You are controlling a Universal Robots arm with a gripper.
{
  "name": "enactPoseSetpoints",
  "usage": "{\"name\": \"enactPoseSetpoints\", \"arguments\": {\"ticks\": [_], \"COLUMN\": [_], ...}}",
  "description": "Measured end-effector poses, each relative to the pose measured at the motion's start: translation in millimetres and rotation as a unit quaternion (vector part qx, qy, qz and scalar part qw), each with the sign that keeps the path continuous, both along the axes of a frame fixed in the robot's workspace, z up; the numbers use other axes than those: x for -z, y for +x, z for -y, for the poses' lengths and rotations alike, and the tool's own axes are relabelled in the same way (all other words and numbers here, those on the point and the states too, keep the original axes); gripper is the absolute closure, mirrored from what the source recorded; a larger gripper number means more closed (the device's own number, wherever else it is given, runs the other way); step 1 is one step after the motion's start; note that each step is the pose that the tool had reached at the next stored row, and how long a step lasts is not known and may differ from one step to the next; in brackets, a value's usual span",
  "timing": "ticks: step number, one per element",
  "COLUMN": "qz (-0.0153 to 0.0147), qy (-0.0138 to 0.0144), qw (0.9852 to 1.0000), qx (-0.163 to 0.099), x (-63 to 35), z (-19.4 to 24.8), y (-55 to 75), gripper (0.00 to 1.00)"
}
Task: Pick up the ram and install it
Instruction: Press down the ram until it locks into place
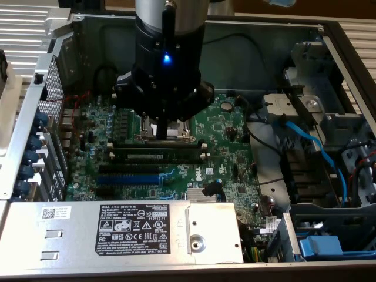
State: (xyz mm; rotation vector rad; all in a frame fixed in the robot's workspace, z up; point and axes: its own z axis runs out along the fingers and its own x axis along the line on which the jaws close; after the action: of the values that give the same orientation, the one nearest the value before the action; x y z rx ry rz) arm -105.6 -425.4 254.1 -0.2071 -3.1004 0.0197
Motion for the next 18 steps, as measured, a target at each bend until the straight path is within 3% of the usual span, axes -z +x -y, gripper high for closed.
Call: {"name": "enactPoseSetpoints", "arguments": {"ticks": [18], "qz": [0.0000], "qy": [0.0000], "qw": [1.0000], "qx": [0.002], "x": [0.0], "z": [3.9], "y": [1.9], "gripper": [0.90]}}
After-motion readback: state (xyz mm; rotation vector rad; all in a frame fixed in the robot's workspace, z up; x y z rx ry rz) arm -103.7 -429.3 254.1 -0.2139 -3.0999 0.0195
